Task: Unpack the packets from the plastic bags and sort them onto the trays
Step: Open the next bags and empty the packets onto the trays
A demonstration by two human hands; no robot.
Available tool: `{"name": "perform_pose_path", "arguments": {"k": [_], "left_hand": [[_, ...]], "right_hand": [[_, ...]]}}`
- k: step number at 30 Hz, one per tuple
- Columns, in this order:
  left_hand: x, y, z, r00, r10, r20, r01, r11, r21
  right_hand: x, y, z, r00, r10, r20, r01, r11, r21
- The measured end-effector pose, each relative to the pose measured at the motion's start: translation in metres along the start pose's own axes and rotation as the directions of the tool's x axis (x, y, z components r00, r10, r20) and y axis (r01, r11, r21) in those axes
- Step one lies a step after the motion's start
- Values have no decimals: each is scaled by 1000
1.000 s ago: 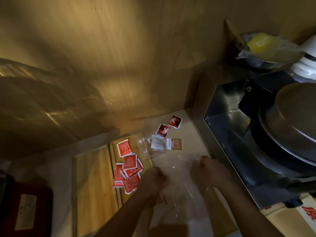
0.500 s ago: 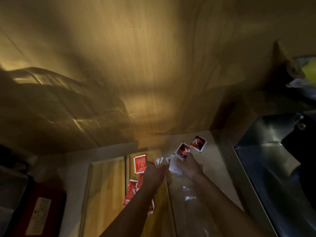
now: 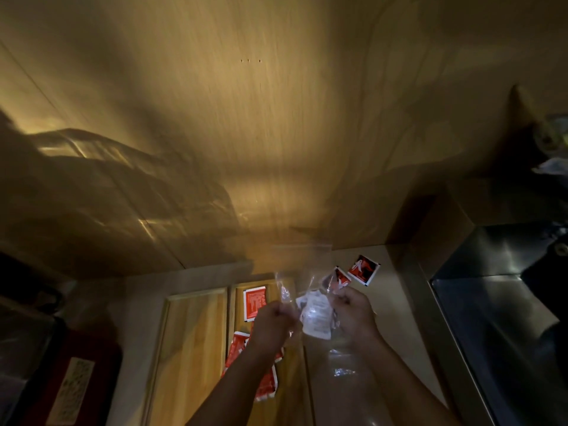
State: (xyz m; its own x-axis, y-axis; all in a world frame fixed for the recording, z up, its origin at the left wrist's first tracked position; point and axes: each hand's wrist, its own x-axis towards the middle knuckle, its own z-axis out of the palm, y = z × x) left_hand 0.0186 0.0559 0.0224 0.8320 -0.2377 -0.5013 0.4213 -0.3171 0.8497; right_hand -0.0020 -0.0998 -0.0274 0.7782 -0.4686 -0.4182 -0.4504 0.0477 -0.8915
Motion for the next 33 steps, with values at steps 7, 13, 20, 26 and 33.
{"name": "perform_pose_path", "arguments": {"k": [7,13,20,26,33], "left_hand": [[-32,18,-17,985,148,86,-141,987,-79],[-52,53,-35,960,277,-46,-281,954,-101],[-65,69,-27,853,510,-113,-518,853,-59],[-77,59,-17,838,545,-44,-545,839,12],[-100,50,-15,867,498,8,-498,867,-30]], "right_hand": [[-53,-38,-26,963,-258,82,237,949,206],[-78,-48,-37,931,-356,76,335,920,201],[-89,-44,-38,951,-307,16,296,929,222],[-105,-58,-48,951,-308,15,282,891,356],[-129,-73,-57,951,-231,207,173,949,264]]}}
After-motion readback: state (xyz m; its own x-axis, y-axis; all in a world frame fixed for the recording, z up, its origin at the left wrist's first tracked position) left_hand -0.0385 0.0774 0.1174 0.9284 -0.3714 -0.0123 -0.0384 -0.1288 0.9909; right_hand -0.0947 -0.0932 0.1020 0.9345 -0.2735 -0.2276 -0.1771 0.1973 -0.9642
